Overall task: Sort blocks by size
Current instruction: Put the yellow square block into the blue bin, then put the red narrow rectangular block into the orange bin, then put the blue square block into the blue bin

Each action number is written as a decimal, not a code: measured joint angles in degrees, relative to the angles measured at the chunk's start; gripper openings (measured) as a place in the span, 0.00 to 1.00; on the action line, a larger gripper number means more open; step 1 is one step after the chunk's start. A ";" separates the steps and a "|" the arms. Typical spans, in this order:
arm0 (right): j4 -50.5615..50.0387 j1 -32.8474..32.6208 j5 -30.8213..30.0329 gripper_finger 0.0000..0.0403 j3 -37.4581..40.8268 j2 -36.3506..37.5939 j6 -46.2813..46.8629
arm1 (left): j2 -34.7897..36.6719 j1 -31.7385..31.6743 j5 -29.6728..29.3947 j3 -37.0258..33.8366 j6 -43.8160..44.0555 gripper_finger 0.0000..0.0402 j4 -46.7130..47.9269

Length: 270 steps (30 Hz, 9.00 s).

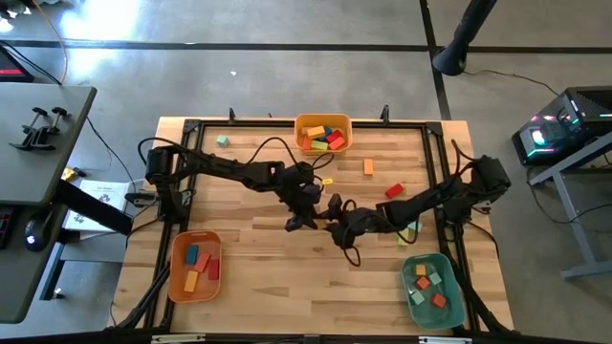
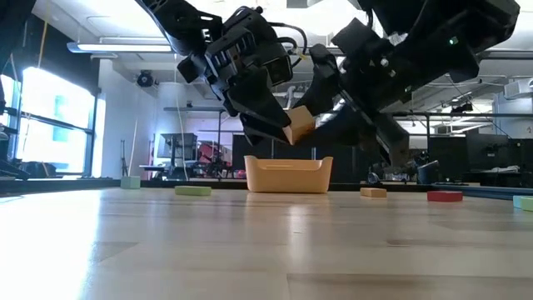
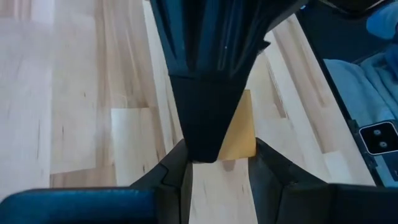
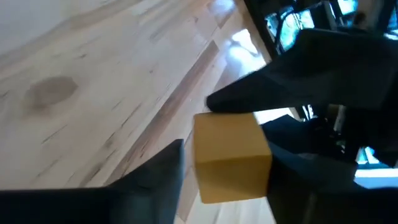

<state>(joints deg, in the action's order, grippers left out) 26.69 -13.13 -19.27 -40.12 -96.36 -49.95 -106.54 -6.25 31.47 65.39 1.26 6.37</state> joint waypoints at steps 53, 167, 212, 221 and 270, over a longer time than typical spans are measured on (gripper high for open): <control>-73.67 -42.79 23.84 0.55 -8.07 19.63 148.30 | 0.00 7.58 -14.20 0.00 1.46 0.50 -12.75; -13.77 11.23 3.13 0.31 10.75 22.38 65.95 | 9.05 18.26 -34.42 -3.27 4.75 0.22 17.93; -8.42 11.19 8.93 0.31 10.73 22.36 55.90 | 35.23 8.88 -65.16 -3.87 64.84 0.59 64.61; -8.42 11.19 8.97 0.31 10.71 22.36 56.06 | 31.81 -25.33 -57.38 -3.89 35.39 0.62 55.05; -10.15 11.10 8.95 0.31 10.71 22.36 58.86 | -0.78 -42.40 -36.83 3.63 12.64 0.29 50.07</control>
<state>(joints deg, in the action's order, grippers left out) 16.53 -2.02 -10.33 -29.41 -74.00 8.91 -107.32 -48.66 -5.35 69.01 13.90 56.45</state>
